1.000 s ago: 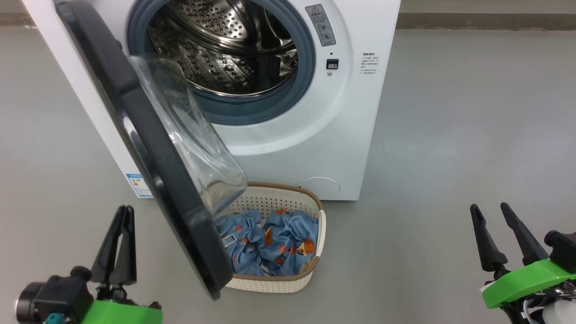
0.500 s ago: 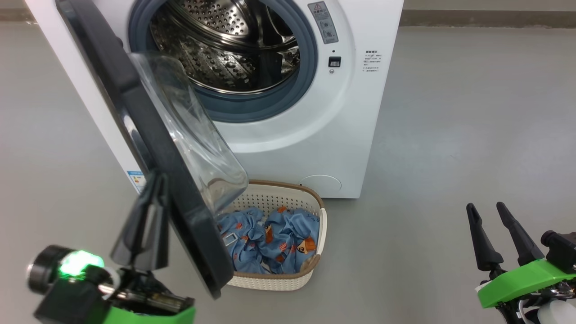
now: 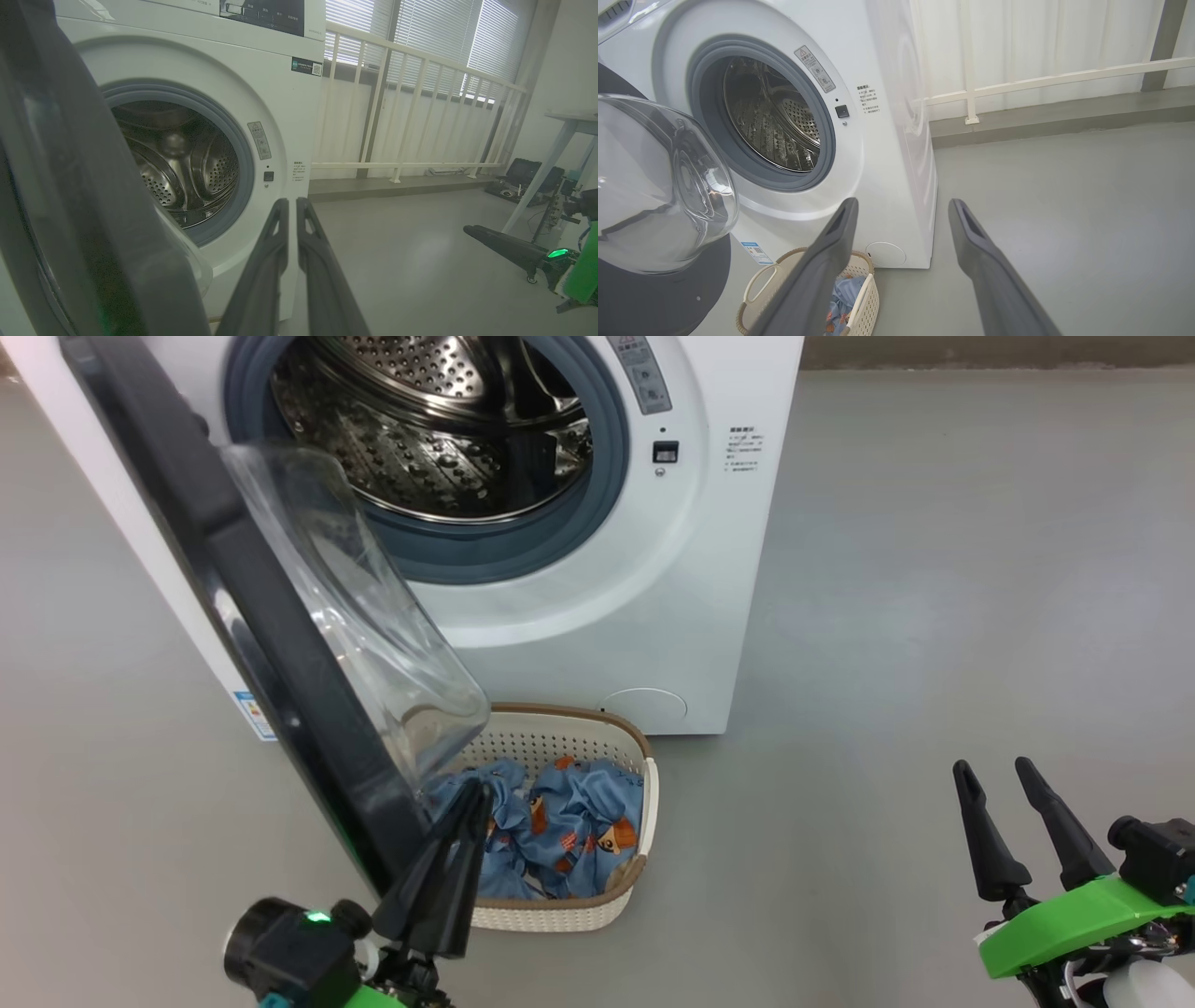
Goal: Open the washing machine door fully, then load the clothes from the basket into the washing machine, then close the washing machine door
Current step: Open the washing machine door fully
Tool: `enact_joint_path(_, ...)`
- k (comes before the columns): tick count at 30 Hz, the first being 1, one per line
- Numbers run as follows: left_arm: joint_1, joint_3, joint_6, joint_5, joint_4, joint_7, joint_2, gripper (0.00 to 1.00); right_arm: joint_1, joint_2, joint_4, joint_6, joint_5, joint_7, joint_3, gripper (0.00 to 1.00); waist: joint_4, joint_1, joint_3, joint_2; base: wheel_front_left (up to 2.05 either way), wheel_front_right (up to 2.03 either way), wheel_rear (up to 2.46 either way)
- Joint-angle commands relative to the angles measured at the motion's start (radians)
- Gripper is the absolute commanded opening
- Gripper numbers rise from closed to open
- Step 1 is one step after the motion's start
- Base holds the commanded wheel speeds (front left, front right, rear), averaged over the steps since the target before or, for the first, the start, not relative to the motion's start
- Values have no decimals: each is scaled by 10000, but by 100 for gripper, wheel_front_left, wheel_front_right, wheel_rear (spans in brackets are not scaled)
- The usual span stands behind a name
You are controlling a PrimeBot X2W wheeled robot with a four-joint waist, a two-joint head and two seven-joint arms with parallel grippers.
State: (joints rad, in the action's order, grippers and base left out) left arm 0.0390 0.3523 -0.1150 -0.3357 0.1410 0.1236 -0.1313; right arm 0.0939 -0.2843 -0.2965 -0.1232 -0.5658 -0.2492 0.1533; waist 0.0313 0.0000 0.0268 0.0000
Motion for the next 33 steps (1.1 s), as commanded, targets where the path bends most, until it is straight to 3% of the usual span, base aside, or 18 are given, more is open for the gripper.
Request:
enact_joint_path(1, 200, -271, -29, -105, -73, 90, 9, 0, 239, -153, 215, -75, -115, -126, 170, 100, -88, 0, 67, 0, 0, 0, 0)
enact_joint_path(11, 528, -182, -53, -392, -1627, 366, 107, 0, 330, -74, 191, -75, -98, -126, 169, 100, -298, 0, 217, 0, 0, 0, 0)
enact_joint_path(19, 807, -693, 159, -660, -2279, 712, 100, 0, 310, 17, 135, -75, -130, -126, 207, 100, -263, 0, 181, 0, 0, 0, 0)
enact_joint_path(33, 653, -1180, 439, -904, -2515, 797, -242, 0, 400, 44, -39, -75, -245, -126, 312, 100, 553, 0, 160, 0, 0, 0, 0)
